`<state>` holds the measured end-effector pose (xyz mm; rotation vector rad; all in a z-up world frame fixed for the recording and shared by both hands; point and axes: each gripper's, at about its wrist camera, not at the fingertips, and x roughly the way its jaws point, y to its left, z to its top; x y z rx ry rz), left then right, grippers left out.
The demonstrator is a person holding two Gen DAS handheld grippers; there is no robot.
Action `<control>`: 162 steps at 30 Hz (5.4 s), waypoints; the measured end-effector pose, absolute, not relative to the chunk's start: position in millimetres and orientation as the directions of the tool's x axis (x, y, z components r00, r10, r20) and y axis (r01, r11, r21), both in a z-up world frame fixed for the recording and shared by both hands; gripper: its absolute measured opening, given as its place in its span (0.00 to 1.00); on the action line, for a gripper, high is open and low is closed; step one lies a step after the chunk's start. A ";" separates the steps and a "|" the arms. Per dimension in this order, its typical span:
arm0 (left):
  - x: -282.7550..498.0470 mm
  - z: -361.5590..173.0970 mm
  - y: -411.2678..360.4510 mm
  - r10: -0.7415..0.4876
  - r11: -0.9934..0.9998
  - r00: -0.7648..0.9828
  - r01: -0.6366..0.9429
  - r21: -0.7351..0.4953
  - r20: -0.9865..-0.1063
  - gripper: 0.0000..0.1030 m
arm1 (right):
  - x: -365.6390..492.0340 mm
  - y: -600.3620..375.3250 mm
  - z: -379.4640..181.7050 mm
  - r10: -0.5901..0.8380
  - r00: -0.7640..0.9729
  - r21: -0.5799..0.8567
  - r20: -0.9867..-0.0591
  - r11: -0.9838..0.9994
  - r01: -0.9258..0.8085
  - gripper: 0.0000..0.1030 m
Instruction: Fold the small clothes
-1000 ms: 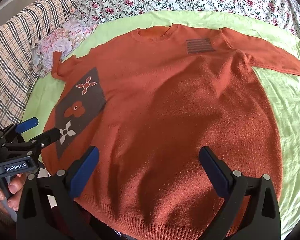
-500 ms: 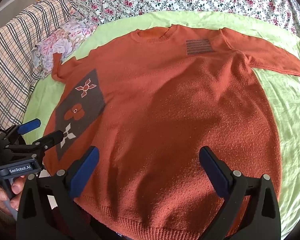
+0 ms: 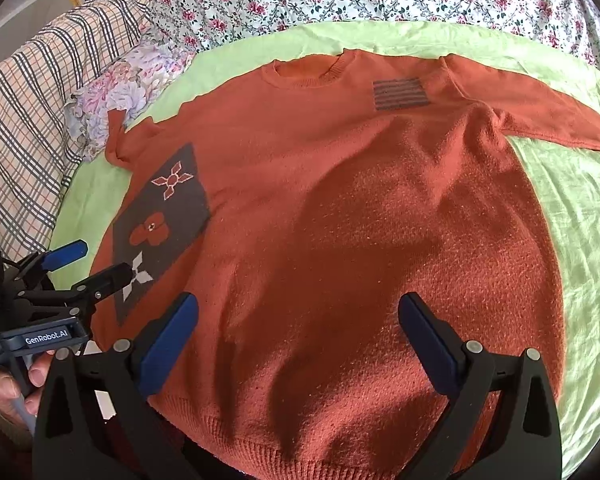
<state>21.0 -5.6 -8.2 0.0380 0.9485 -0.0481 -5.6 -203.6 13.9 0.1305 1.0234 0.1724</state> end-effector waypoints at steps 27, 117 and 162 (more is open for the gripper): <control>100.4 -0.5 -2.5 -0.027 1.000 0.568 0.021 -0.018 -0.823 0.97 | 20.7 -340.6 47.5 0.115 0.682 0.257 -0.722 0.960 0.110 0.97; 286.0 -21.8 73.5 -0.122 0.975 0.631 -0.067 -0.211 -0.766 0.10 | 160.5 -285.5 23.5 0.434 0.633 0.586 -0.641 0.809 0.040 0.41; 242.5 -23.9 108.0 -0.060 0.984 0.618 -0.096 -0.151 -0.784 0.23 | 201.4 -349.4 -6.6 0.121 0.594 0.280 -0.795 0.943 0.182 0.19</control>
